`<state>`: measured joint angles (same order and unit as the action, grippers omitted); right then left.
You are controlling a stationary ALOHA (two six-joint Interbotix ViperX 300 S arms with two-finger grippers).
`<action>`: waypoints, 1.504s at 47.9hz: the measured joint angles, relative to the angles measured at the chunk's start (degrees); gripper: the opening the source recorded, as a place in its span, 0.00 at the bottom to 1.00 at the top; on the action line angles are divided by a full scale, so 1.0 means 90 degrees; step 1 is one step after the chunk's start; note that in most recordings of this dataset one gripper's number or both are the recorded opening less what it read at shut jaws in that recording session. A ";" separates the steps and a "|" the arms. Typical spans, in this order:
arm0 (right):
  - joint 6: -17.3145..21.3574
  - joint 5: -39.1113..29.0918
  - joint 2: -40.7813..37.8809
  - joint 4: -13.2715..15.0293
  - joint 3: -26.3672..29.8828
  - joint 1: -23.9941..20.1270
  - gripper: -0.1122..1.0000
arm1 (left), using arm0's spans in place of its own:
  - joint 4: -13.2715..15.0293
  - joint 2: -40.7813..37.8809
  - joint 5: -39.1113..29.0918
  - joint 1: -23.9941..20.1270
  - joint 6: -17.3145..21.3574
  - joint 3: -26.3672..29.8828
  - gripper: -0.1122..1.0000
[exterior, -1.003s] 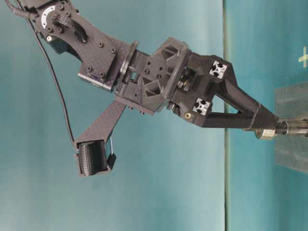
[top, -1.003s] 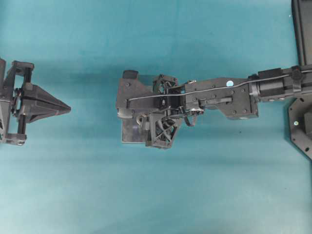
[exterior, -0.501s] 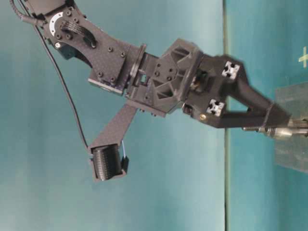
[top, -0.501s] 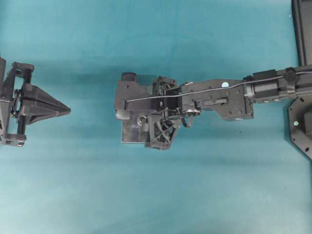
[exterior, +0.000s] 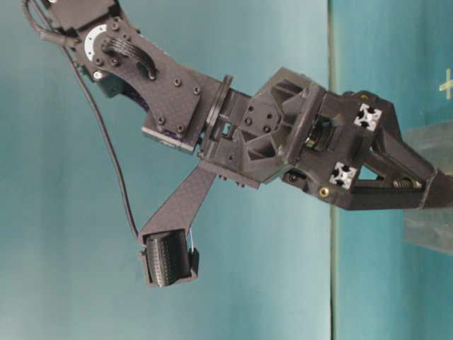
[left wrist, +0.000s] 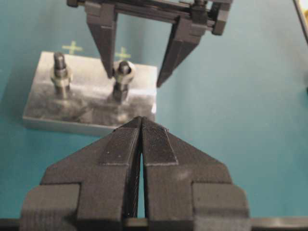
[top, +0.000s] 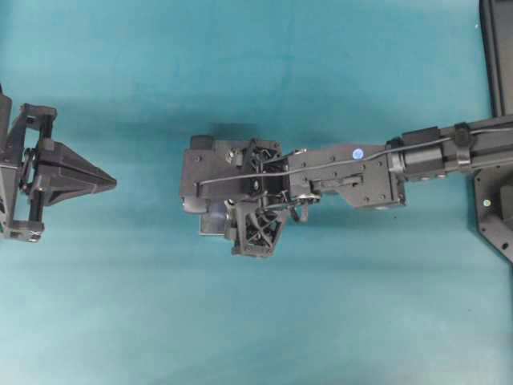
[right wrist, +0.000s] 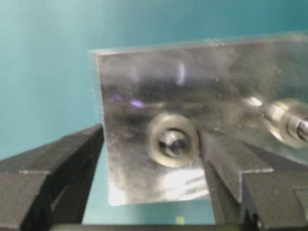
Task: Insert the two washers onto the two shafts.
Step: 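Lower the washer over the lower shaft tip, then open the right gripper and lift it off the shaft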
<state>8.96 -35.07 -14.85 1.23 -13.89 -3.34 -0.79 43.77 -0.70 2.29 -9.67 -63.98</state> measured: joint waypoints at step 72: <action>0.0020 -0.0908 0.1553 0.0322 -0.0537 0.0215 0.67 | 0.0000 0.0039 0.0000 0.0000 0.0020 0.0068 0.10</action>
<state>9.14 -43.24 -0.88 4.13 -18.72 -1.41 -0.79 44.12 -0.70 2.29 -9.49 -63.37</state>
